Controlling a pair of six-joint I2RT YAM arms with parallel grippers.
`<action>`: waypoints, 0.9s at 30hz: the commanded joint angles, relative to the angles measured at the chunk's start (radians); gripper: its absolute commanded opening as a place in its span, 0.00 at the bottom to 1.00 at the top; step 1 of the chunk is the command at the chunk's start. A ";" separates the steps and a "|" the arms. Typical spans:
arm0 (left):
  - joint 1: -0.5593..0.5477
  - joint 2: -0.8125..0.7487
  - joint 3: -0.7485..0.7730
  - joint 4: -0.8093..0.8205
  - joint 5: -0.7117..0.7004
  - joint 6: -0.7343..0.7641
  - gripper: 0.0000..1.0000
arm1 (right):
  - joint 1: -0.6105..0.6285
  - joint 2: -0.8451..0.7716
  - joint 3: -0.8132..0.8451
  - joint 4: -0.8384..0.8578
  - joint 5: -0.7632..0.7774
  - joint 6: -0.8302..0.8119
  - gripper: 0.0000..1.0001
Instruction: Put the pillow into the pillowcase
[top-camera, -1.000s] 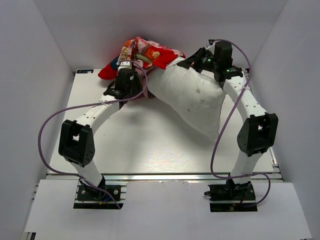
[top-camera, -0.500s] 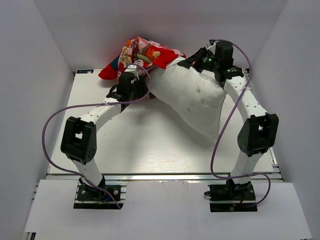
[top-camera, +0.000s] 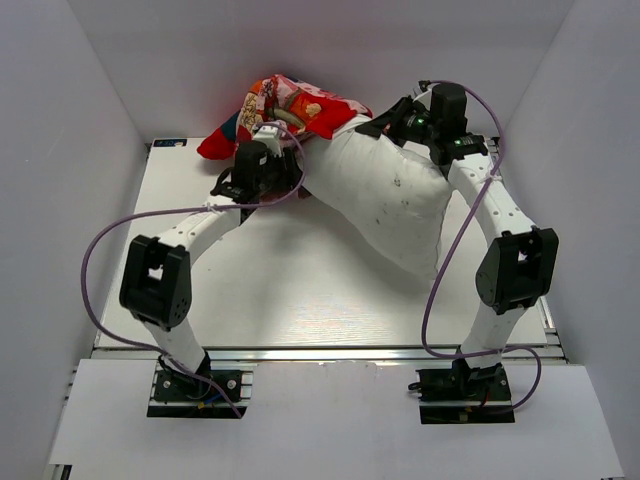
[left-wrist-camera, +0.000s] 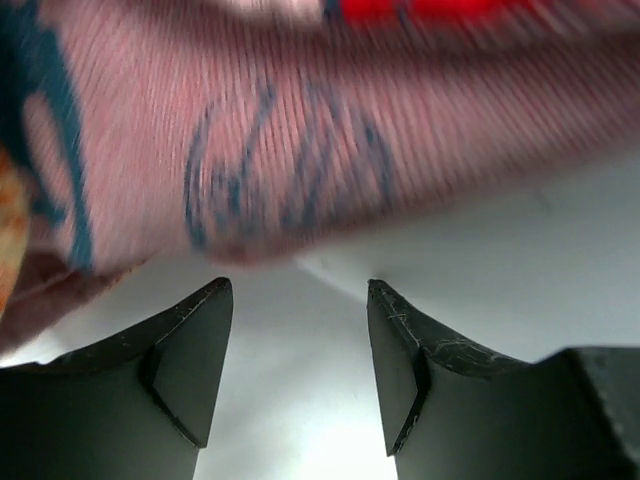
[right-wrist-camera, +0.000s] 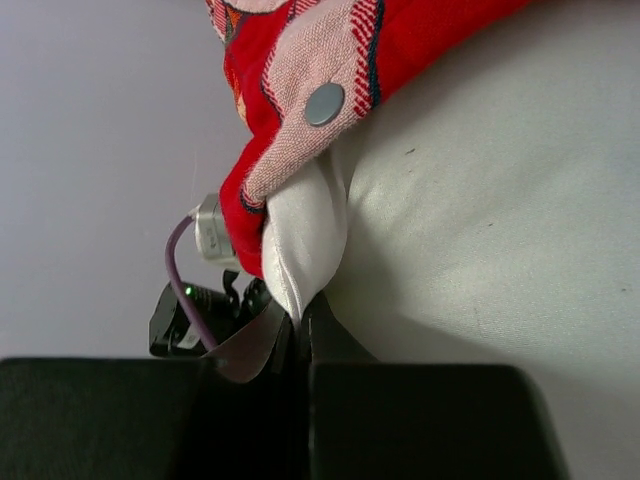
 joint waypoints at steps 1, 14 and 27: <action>-0.006 0.062 0.082 0.013 -0.022 0.011 0.66 | -0.007 -0.111 0.003 0.135 -0.036 0.048 0.00; -0.004 0.079 0.181 -0.101 -0.156 0.085 0.05 | -0.010 -0.109 0.000 0.167 -0.022 0.030 0.00; -0.196 0.114 0.832 -0.256 0.525 -0.203 0.00 | -0.003 -0.103 0.152 0.216 0.084 0.001 0.00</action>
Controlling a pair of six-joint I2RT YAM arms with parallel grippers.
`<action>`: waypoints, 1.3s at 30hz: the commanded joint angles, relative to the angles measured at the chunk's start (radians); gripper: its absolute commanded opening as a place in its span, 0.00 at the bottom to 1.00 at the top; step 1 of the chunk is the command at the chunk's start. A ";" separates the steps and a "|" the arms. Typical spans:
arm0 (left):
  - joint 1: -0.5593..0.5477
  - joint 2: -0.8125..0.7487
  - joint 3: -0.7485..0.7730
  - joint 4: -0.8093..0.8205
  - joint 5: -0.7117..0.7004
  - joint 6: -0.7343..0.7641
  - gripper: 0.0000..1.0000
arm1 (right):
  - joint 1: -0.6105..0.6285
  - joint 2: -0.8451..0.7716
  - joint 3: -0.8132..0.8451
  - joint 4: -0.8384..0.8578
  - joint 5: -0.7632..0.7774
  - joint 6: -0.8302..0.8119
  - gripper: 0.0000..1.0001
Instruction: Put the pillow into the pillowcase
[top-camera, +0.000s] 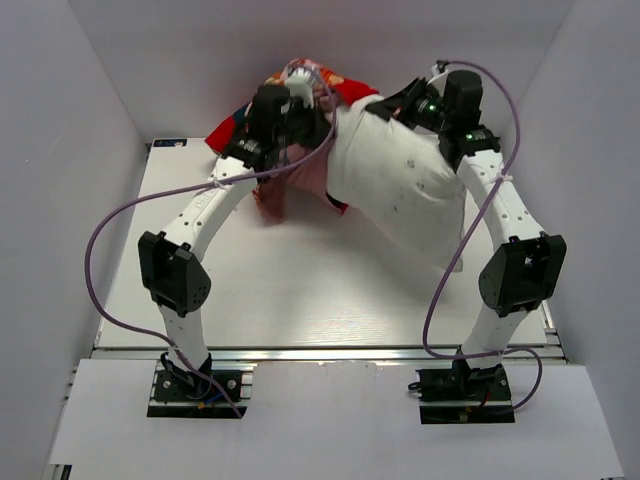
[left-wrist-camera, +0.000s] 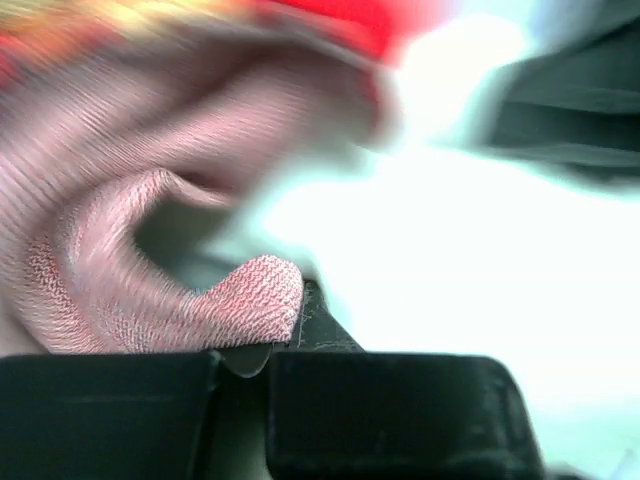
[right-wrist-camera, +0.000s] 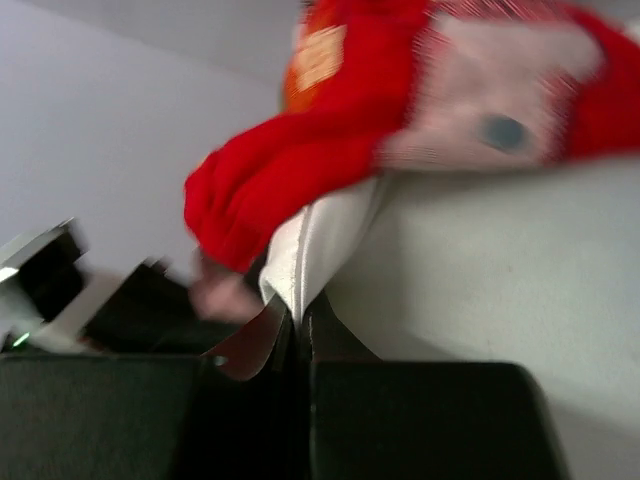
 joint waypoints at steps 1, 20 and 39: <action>-0.099 -0.025 0.265 0.091 0.382 -0.202 0.00 | 0.005 -0.082 0.141 0.177 0.055 0.030 0.00; -0.061 -0.355 -0.328 0.225 0.014 -0.558 0.00 | 0.095 -0.236 0.162 0.176 0.252 -0.144 0.00; -0.006 -0.504 -1.051 0.437 -0.207 -0.804 0.00 | 0.188 -0.639 -0.449 -0.134 -0.242 -1.226 0.87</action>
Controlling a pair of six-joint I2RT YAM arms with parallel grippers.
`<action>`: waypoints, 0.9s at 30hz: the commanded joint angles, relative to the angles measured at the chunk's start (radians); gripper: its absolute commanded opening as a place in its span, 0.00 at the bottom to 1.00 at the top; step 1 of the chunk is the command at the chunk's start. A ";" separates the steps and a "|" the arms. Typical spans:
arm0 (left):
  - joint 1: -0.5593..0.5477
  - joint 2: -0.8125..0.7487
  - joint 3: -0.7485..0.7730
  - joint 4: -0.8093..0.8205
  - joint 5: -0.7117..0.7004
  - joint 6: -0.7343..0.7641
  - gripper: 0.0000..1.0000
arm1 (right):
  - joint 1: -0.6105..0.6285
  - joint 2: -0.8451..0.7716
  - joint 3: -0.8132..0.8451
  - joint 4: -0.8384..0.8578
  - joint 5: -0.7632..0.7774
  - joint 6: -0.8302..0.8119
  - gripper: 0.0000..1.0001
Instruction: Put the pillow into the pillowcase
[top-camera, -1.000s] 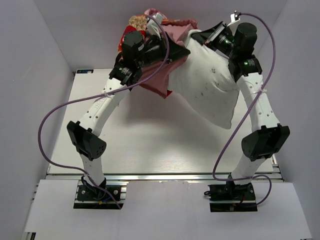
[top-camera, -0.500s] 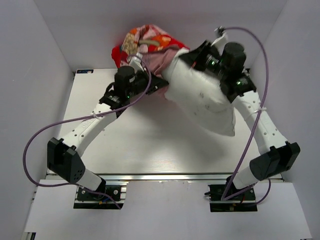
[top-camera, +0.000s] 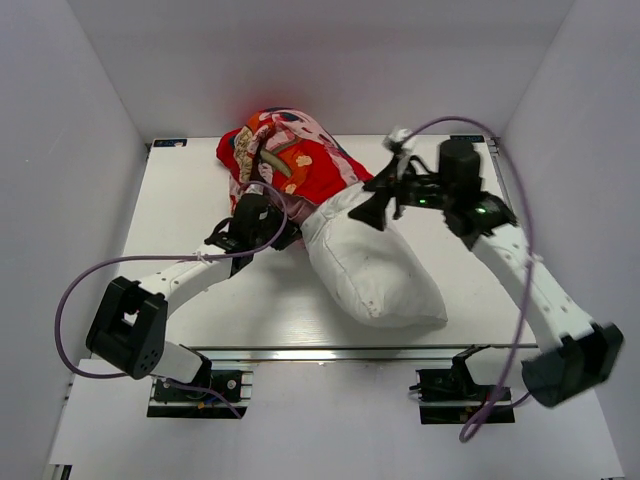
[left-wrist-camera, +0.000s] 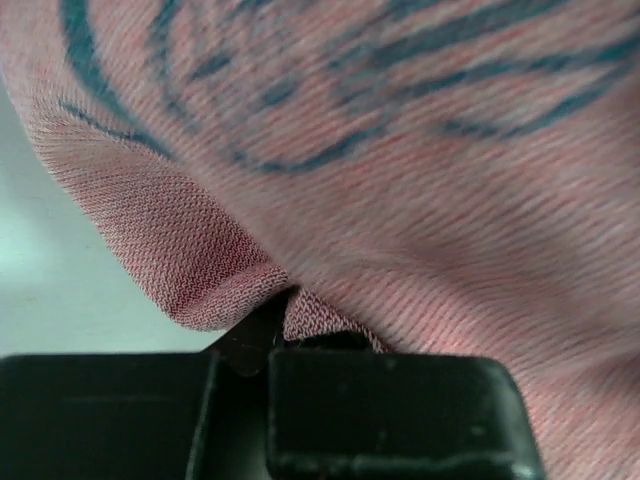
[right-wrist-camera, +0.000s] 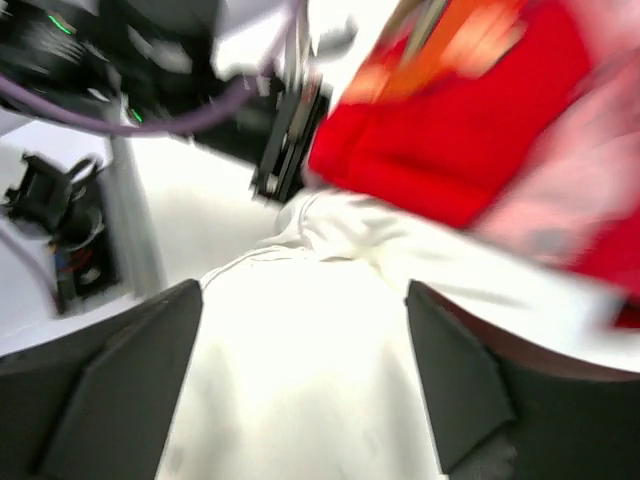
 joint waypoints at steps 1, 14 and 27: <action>0.019 -0.063 -0.014 0.095 -0.046 -0.038 0.00 | -0.047 -0.197 0.077 0.046 -0.035 -0.131 0.89; 0.079 -0.081 -0.075 0.177 -0.009 -0.058 0.00 | -0.221 -0.321 -0.185 -0.751 -0.043 -1.239 0.89; 0.103 -0.037 -0.072 0.247 0.027 -0.063 0.00 | -0.259 -0.364 -0.408 -0.861 -0.049 -1.677 0.89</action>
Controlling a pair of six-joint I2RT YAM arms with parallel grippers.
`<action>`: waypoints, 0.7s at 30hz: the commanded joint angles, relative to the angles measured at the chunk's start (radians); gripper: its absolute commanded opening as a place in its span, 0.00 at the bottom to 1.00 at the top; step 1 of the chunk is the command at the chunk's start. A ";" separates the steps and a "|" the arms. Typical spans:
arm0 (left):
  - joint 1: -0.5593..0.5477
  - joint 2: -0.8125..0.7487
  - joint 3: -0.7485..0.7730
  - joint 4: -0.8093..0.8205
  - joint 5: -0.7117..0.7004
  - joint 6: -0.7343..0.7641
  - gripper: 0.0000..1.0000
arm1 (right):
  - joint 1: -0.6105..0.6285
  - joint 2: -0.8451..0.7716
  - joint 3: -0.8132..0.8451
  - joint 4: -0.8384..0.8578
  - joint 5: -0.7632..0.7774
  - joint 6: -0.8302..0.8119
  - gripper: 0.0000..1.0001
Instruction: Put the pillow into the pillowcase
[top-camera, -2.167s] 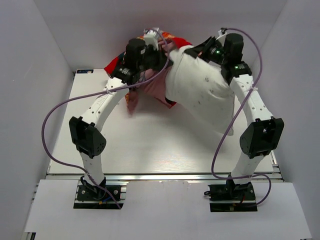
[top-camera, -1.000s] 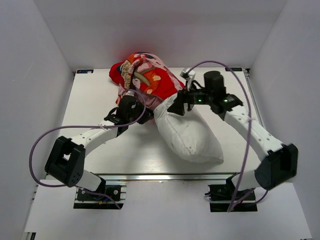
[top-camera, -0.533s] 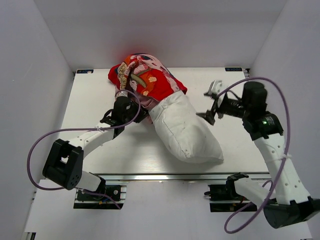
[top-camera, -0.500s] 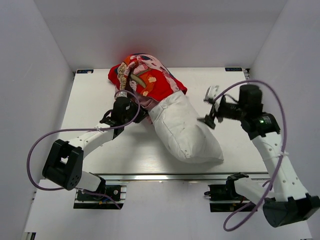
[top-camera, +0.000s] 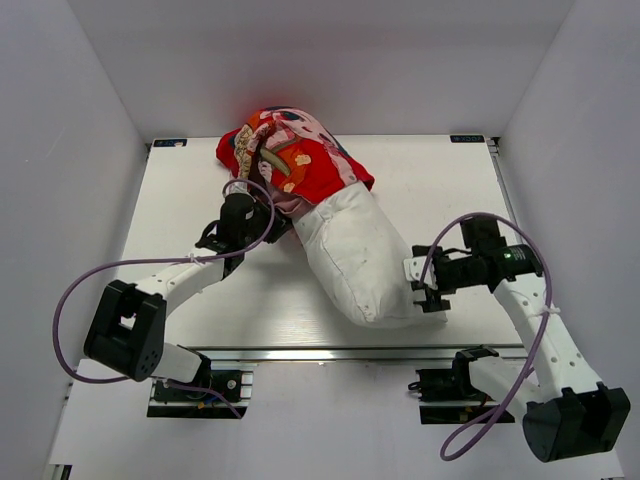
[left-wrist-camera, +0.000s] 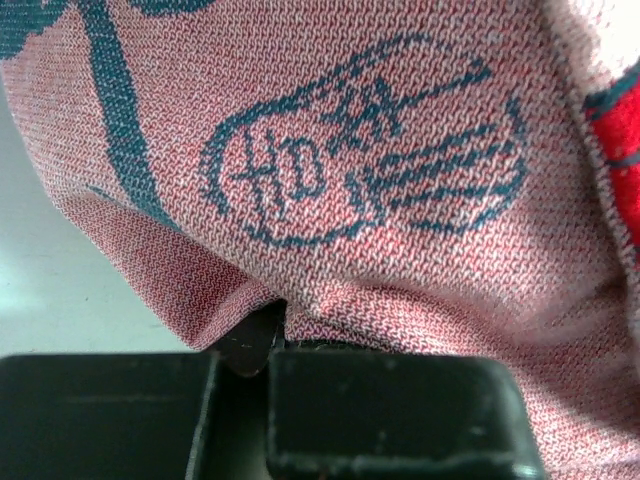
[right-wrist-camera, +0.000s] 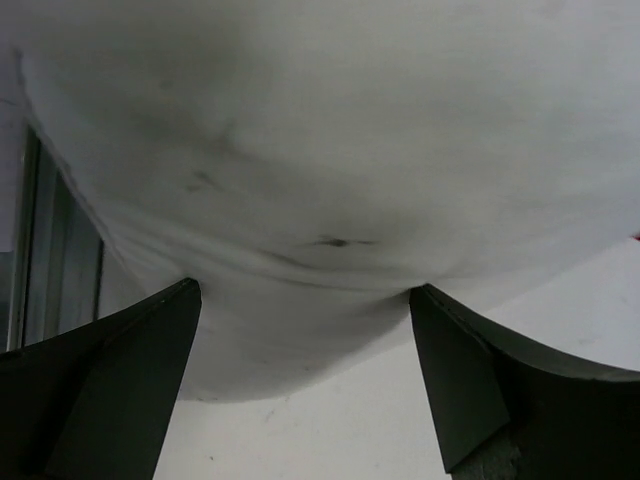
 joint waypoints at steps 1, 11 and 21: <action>0.013 -0.001 0.004 0.092 0.020 -0.010 0.00 | -0.008 -0.007 -0.099 -0.065 -0.089 -0.216 0.89; 0.012 0.043 -0.029 0.158 0.089 -0.029 0.00 | 0.146 0.093 -0.275 0.777 -0.074 0.612 0.63; 0.032 0.004 0.043 0.092 0.092 0.062 0.00 | 0.186 0.033 -0.011 1.015 -0.370 1.295 0.00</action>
